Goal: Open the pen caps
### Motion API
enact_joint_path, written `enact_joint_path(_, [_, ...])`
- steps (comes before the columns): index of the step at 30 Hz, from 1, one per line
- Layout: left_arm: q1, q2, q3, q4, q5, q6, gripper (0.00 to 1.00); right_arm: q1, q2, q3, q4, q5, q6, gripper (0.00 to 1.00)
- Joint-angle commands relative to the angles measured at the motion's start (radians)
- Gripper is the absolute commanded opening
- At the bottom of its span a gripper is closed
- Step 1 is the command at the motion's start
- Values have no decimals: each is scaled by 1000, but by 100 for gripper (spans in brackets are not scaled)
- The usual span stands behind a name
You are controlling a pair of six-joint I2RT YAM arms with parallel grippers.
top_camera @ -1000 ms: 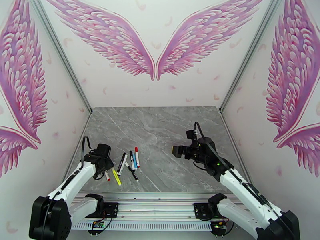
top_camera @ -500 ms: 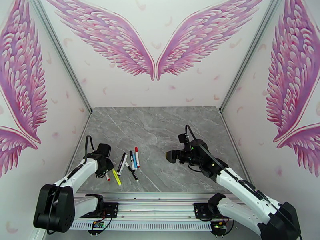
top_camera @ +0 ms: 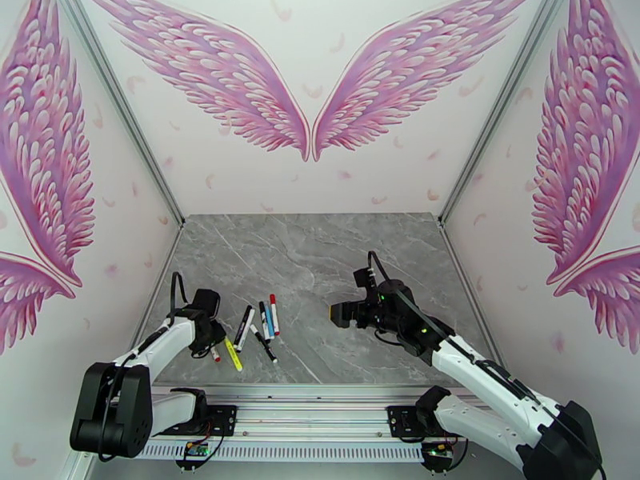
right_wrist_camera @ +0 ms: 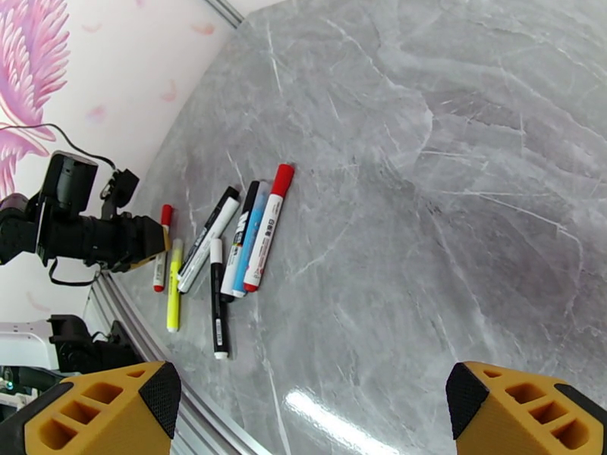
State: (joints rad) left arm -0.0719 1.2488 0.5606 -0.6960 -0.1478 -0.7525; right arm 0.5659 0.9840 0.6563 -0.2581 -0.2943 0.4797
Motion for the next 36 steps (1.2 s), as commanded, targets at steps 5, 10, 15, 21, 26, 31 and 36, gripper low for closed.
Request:
enact_joint_path(5, [17,-2,-39,66,36,16,34,15,5,7,31,21,28,99])
enact_joint_path(10, [27,-5,-52,83,30,15,31,22,0,2,31,26,34,99])
enact_joint_path(15, [38,-15,-56,90,30,11,26,27,-7,2,28,28,41,99])
enact_joint_path(21, [37,-93,-45,111,63,32,20,27,-8,8,36,18,57,99])
enact_joint_path(26, [7,-200,6,60,29,64,15,28,11,26,48,-51,96,99])
enact_joint_path(31, [-89,-270,84,60,53,102,15,28,62,77,49,-145,186,99])
enact_joint_path(36, [-268,-255,167,157,129,151,15,26,90,137,44,-219,254,96])
